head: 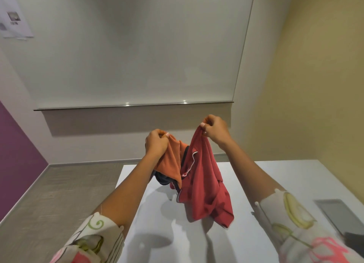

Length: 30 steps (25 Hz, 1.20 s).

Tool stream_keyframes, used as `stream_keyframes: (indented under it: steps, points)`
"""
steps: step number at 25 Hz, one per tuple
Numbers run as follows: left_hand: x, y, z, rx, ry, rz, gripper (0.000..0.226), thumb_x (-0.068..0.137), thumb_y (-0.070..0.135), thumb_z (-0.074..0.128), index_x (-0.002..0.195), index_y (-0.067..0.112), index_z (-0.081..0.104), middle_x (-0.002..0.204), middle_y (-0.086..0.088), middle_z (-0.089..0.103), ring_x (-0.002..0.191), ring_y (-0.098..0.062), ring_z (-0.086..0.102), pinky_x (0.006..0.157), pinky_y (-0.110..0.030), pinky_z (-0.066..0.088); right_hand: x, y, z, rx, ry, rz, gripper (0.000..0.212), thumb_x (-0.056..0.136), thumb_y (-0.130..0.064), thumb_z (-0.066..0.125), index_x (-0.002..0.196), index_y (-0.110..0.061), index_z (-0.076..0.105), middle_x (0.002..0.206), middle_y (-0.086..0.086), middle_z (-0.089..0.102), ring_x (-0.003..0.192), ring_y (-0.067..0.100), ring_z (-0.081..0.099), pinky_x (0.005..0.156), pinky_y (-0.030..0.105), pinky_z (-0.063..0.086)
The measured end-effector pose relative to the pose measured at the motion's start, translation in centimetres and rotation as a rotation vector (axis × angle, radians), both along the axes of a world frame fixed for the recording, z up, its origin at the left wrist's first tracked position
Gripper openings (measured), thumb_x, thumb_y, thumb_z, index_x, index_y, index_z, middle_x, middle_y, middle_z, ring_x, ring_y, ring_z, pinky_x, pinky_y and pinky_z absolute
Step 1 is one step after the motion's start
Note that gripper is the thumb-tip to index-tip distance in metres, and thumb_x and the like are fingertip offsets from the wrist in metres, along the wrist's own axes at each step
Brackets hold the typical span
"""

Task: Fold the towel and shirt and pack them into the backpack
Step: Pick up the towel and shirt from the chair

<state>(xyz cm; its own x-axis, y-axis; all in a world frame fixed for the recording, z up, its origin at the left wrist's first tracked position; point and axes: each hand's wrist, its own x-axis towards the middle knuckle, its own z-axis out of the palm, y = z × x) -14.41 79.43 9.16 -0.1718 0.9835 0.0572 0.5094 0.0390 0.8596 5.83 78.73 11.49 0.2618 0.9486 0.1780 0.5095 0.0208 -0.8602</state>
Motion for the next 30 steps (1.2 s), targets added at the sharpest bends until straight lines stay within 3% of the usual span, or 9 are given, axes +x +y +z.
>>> stream_keyframes:
  steps: [5, 10, 12, 14, 18, 23, 27, 30]
  points:
    - [-0.7, 0.7, -4.4, -0.089, -0.034, 0.027, 0.016, 0.096, 0.024, 0.057, 0.104, 0.014, 0.067, 0.109, -0.010, 0.068, 0.099, -0.028, 0.061, 0.088, -0.038, 0.050, 0.2, 1.4, -5.8, -0.102, -0.019, -0.053, 0.018, 0.087, -0.013, 0.064, 0.071, -0.018, 0.060, 0.077, 0.010, 0.069, 0.080, 0.032, 0.069, 0.078, 0.051, 0.057]
    - [-1.3, 0.4, -7.1, -0.170, -0.089, 0.051, 0.010, 0.098, 0.026, 0.054, 0.098, 0.019, 0.061, 0.105, -0.007, 0.066, 0.095, -0.026, 0.060, 0.084, -0.036, 0.051, -0.4, 1.4, -8.7, -0.202, -0.024, -0.053, 0.017, 0.087, -0.014, 0.068, 0.071, -0.018, 0.062, 0.078, 0.011, 0.070, 0.079, 0.033, 0.069, 0.077, 0.049, 0.058]
    - [-1.8, 0.2, -7.5, -0.182, -0.089, 0.052, 0.011, 0.098, 0.025, 0.053, 0.098, 0.018, 0.061, 0.104, -0.008, 0.066, 0.096, -0.028, 0.061, 0.087, -0.039, 0.052, -0.9, 0.6, -9.0, -0.260, -0.106, -0.010, 0.006, 0.087, -0.017, 0.068, 0.082, -0.016, 0.065, 0.085, 0.008, 0.069, 0.084, 0.029, 0.066, 0.083, 0.041, 0.056]
    - [-2.3, -0.2, -7.5, -0.183, -0.081, 0.051, 0.013, 0.099, 0.025, 0.051, 0.101, 0.017, 0.061, 0.105, -0.008, 0.066, 0.094, -0.027, 0.061, 0.084, -0.038, 0.051, -1.5, -0.5, -9.3, -0.317, -0.200, 0.045, 0.016, 0.088, -0.020, 0.069, 0.101, -0.012, 0.066, 0.098, 0.008, 0.068, 0.091, 0.023, 0.062, 0.083, 0.032, 0.050]
    - [-3.2, -1.9, -6.4, -0.180, -0.071, 0.046, 0.021, 0.101, 0.026, 0.048, 0.112, 0.013, 0.061, 0.106, -0.007, 0.064, 0.091, -0.023, 0.058, 0.077, -0.033, 0.046, -3.0, -3.2, -9.2, -0.338, -0.246, 0.082, 0.033, 0.089, -0.022, 0.069, 0.118, -0.011, 0.060, 0.118, 0.011, 0.060, 0.107, 0.026, 0.059, 0.090, 0.035, 0.048]
    - [-4.7, -4.6, -4.1, -0.133, -0.093, 0.047, 0.022, 0.101, 0.026, 0.048, 0.114, 0.013, 0.060, 0.109, -0.008, 0.063, 0.094, -0.025, 0.059, 0.081, -0.035, 0.050, -5.3, -6.6, -7.9, -0.339, -0.265, 0.106, 0.028, 0.089, -0.023, 0.069, 0.113, -0.009, 0.066, 0.112, 0.010, 0.067, 0.105, 0.026, 0.062, 0.084, 0.030, 0.047]
    - [-6.3, -7.0, -2.1, -0.086, -0.119, 0.028, 0.023, 0.102, 0.026, 0.046, 0.116, 0.013, 0.060, 0.110, -0.008, 0.063, 0.096, -0.025, 0.058, 0.084, -0.037, 0.049, -7.1, -9.4, -6.6, -0.361, -0.239, 0.091, 0.038, 0.092, -0.035, 0.064, 0.111, -0.002, 0.067, 0.111, 0.012, 0.069, 0.105, 0.029, 0.062, 0.085, 0.033, 0.047]
    - [-7.4, -8.9, -1.1, -0.070, -0.182, -0.003, 0.021, 0.101, 0.026, 0.047, 0.113, 0.015, 0.060, 0.109, -0.007, 0.064, 0.098, -0.025, 0.060, 0.089, -0.038, 0.052, -8.2, -11.0, -6.1, -0.428, -0.205, 0.047, 0.047, 0.094, -0.040, 0.058, 0.089, 0.006, 0.065, 0.090, 0.023, 0.067, 0.087, 0.037, 0.062, 0.074, 0.040, 0.048]
